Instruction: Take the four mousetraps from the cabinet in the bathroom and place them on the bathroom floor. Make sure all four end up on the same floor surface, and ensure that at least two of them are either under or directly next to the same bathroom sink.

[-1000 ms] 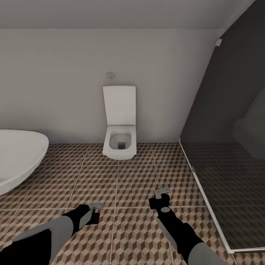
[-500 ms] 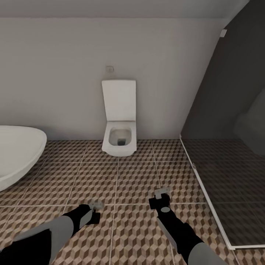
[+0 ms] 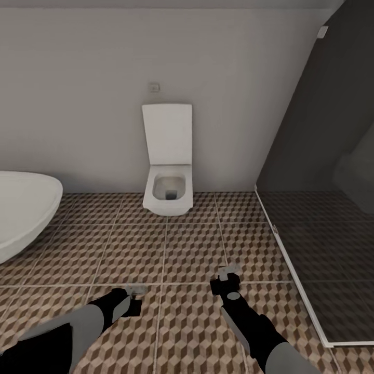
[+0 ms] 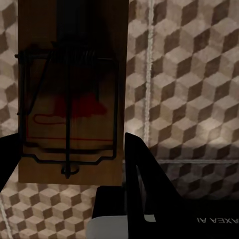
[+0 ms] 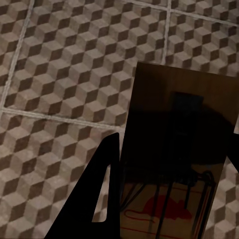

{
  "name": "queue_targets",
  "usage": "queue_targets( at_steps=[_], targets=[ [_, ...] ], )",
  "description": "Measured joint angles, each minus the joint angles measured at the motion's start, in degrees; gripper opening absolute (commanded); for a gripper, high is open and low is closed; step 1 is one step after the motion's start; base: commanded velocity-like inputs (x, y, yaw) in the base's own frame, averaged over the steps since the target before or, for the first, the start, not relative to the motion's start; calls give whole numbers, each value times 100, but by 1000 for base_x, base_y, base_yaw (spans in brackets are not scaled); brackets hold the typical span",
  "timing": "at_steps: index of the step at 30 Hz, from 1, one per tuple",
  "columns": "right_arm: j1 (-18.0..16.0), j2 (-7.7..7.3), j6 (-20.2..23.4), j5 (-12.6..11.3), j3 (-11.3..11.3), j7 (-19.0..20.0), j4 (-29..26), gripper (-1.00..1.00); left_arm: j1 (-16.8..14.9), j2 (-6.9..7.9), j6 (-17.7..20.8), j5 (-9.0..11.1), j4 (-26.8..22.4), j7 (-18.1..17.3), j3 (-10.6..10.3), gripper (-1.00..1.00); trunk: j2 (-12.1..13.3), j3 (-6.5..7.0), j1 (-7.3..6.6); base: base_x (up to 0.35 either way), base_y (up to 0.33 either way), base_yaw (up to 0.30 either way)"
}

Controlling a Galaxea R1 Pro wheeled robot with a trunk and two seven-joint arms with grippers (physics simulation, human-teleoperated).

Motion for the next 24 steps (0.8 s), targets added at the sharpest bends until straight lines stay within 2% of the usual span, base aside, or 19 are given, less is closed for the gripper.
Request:
queue_targets(
  at_steps=[19, 24],
  targets=[
    [0, 0, 0, 0, 0, 0, 0, -100, 0, 0, -1, 0, 1, 0, 0, -100, -762, -514, 417, 0, 0, 0],
    [0, 0, 0, 1, 0, 0, 0, -100, 0, 0, -3, 0, 0, 0, 0, -100, -764, -560, 418, 0, 0, 0]
  ],
)
